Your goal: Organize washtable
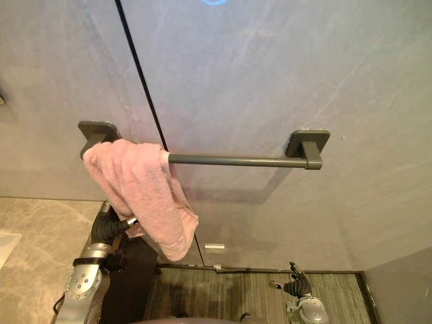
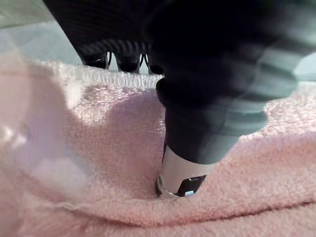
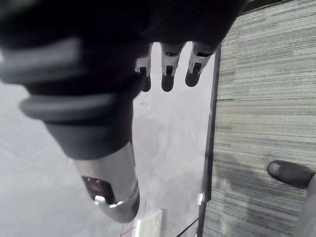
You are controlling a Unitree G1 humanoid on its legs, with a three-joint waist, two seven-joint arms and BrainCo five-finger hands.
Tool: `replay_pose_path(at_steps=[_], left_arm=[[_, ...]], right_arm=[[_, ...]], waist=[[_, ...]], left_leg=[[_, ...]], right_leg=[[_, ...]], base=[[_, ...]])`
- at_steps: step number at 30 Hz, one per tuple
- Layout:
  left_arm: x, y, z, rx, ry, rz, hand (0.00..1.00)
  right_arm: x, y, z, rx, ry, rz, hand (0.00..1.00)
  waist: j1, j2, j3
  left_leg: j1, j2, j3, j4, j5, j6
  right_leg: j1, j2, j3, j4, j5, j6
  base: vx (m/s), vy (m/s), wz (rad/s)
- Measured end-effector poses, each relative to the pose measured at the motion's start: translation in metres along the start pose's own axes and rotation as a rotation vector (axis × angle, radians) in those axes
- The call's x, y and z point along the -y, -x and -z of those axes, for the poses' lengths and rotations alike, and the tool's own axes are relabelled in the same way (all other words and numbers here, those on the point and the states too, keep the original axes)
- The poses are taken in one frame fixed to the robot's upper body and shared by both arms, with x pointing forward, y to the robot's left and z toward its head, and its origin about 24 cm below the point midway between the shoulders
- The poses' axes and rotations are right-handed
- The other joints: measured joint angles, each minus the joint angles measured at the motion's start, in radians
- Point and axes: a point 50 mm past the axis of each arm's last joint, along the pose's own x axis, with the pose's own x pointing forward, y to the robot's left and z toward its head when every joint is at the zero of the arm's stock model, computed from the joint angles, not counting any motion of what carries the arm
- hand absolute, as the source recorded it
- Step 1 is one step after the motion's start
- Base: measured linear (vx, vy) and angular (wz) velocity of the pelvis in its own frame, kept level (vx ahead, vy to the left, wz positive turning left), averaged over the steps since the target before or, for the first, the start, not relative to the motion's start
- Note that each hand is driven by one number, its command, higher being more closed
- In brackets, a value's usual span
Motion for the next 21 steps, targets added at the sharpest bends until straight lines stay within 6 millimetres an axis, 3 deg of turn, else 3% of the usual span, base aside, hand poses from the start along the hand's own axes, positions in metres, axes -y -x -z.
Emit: replay_pose_path(at_steps=[8,10,15,21], left_arm=[[0.000,0.000,0.001,-0.006,-0.001,-0.002,1.00],[-0.001,0.000,0.001,-0.006,-0.001,-0.004,1.00],[0.000,0.000,-0.001,0.013,0.001,-0.006,1.00],[0.001,-0.001,-0.008,0.050,-0.001,-0.002,1.00]], right_arm=[[0.001,0.000,-0.007,0.031,0.004,0.002,0.00],[0.000,0.000,-0.019,0.083,0.006,-0.001,0.00],[-0.004,0.010,-0.084,0.388,-0.004,-0.063,0.00],[-0.007,0.028,-0.117,0.549,0.100,-0.194,0.00]], waist=[[0.000,-0.001,0.000],[-0.002,-0.002,0.000],[-0.008,-0.013,0.008],[-0.017,-0.031,0.020]], left_leg=[[0.028,-0.005,0.003,-0.028,0.006,0.005],[0.029,-0.005,0.005,-0.030,0.006,0.005],[0.030,-0.005,0.025,-0.028,0.004,0.007],[0.030,-0.006,0.030,-0.025,-0.001,0.011]], right_leg=[[0.013,-0.002,0.004,-0.015,0.005,0.002],[0.013,-0.002,0.007,-0.017,0.006,0.004],[0.013,-0.002,0.027,-0.019,0.008,0.006],[0.014,-0.003,0.031,-0.019,0.008,0.006]], base=[[-0.01,0.000,-0.01],[0.00,0.006,-0.07],[0.01,0.004,-0.10],[0.00,0.001,-0.01]])
